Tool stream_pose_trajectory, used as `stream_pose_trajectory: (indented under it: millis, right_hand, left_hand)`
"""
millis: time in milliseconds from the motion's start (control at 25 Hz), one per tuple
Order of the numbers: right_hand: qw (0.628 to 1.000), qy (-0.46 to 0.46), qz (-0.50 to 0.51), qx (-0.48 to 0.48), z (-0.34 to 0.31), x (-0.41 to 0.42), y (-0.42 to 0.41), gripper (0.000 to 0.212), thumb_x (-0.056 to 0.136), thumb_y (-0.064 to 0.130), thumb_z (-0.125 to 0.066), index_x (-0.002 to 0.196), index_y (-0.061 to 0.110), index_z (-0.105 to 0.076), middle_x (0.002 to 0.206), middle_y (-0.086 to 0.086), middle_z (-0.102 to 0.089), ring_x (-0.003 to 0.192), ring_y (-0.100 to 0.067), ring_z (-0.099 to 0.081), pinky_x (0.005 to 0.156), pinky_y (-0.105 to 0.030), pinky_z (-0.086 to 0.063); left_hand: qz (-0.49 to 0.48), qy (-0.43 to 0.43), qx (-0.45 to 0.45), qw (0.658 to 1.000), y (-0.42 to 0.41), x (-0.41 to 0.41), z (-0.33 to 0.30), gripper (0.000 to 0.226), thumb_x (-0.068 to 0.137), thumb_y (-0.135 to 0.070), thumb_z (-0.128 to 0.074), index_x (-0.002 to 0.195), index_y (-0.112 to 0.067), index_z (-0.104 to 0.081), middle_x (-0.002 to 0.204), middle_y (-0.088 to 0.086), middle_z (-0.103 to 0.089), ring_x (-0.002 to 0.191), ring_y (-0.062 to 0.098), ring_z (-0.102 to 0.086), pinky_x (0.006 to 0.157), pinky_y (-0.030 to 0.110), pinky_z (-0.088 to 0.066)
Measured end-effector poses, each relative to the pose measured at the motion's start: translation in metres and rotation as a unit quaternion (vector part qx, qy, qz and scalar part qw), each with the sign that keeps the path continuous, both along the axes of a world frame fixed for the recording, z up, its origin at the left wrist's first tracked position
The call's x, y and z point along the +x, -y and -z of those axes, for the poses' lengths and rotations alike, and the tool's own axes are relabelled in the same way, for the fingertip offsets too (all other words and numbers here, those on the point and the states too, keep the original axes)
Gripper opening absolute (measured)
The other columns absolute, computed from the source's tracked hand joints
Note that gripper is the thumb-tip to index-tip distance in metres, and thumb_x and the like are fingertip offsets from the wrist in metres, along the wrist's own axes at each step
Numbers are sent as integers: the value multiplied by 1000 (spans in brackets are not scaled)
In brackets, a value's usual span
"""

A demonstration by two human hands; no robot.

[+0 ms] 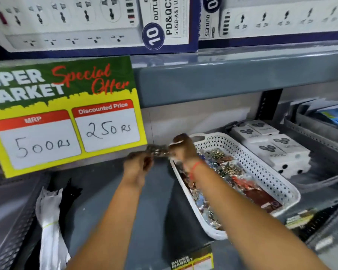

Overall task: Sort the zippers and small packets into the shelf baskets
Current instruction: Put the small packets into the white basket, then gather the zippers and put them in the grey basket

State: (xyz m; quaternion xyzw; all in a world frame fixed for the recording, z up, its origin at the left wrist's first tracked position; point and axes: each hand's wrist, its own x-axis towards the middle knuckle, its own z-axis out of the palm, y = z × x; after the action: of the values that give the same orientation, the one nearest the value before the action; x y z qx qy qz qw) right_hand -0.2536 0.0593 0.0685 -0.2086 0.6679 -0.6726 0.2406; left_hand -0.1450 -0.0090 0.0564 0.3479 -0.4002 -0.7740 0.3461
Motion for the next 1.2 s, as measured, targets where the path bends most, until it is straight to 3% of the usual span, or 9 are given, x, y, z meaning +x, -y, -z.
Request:
stream_pose_trajectory:
  millis: [80,240,360,440,560,720,840,1040,1200]
  right_hand:
    - [997,66,-37,-11,-12,-36,-54,28,87,-12,-50,72,11,-55,62,-3,-66,55,-13,-63,52,-20,-50]
    - [964,4,-62,260,-3,-103,-158,16,84,-11,-55,85,5,-57,79,-10,-55,71,-18,-52,71,-30,-50]
    - [854,-160,-76,490,13,-118,-189,17,82,-7,-56,73,6,-55,72,-9,-55,63,-18,-52,51,-22,-37]
    - [777,-252,-86,571,26,-116,-194,7,84,-1,-54,86,5,-54,103,-16,-63,95,-28,-63,56,-23,-40]
    - [732,-319,-51,600,49,-110,-196,26,89,5,-50,114,3,-54,131,-20,-57,121,-34,-56,90,-35,-48]
    - [705,-340,-34,622,60,-106,-192,34,90,8,-50,122,3,-57,131,-19,-59,121,-35,-57,97,-42,-48]
    - [689,-337,-14,642,46,-99,-185,34,92,6,-46,124,3,-56,132,-19,-57,121,-34,-56,96,-41,-48]
    - [756,-441,40,482,7,-57,-118,30,90,2,-44,112,-2,-64,117,-25,-65,110,-38,-62,92,-43,-51]
    - [880,-342,-137,299,0,49,-15,28,90,5,-47,105,3,-71,115,-21,-68,109,-33,-63,88,-30,-49]
  left_hand:
    - [98,31,1,995,-32,-23,-15,31,90,10,-44,63,-5,-49,32,-3,-55,36,7,-52,36,12,-45]
    - [287,172,9,942,-113,-70,-4,23,91,6,-51,70,-3,-51,64,7,-58,49,10,-54,35,12,-45]
    - [320,247,-77,911,-162,-100,34,13,87,6,-58,98,3,-64,101,17,-70,67,18,-65,59,23,-59]
    - [321,297,-166,884,-181,-116,57,32,86,3,-61,118,2,-61,120,20,-67,95,29,-70,87,38,-59]
    - [328,375,-258,827,-194,-129,71,34,87,-6,-64,119,2,-58,113,18,-68,94,26,-68,76,36,-60]
    - [341,460,-375,729,-199,-130,68,32,87,-5,-63,117,2,-59,112,17,-69,99,26,-67,72,28,-53]
    - [351,450,-360,738,-189,-121,55,35,81,-3,-69,115,0,-60,113,16,-71,99,25,-70,67,27,-55]
    - [137,397,-368,829,-106,-33,10,21,85,-13,-58,101,-5,-69,105,20,-72,102,35,-68,84,38,-55]
    - [-77,515,-408,750,-33,103,15,28,89,-7,-44,105,-4,-67,116,24,-65,109,40,-60,88,43,-47]
